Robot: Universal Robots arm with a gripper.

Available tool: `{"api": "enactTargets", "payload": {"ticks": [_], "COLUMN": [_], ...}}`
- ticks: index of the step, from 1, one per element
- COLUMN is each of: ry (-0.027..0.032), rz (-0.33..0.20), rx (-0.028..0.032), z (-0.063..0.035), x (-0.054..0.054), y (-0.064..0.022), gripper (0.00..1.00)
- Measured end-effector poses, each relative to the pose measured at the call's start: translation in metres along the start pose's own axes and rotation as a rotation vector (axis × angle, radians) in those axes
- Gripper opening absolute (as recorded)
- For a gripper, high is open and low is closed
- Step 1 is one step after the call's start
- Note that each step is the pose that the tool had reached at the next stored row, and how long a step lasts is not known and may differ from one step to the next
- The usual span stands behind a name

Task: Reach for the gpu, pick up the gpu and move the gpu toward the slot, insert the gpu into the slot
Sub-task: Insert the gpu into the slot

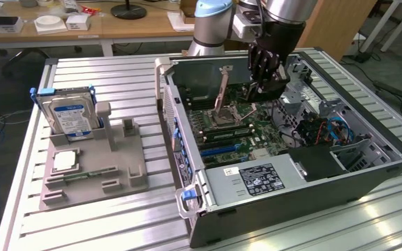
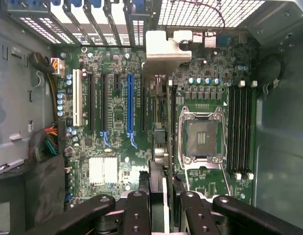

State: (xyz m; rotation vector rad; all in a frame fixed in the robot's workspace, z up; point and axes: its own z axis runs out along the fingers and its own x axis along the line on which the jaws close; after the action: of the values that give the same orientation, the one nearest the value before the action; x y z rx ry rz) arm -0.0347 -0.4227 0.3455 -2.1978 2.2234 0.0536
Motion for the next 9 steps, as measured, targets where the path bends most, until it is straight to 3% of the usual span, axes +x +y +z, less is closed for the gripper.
{"api": "enactTargets", "payload": {"ticks": [9], "ry": [0.0], "rz": [0.0], "rx": [0.0], "z": [0.015], "x": [0.001], "y": [-0.0002], "gripper": [0.28]}}
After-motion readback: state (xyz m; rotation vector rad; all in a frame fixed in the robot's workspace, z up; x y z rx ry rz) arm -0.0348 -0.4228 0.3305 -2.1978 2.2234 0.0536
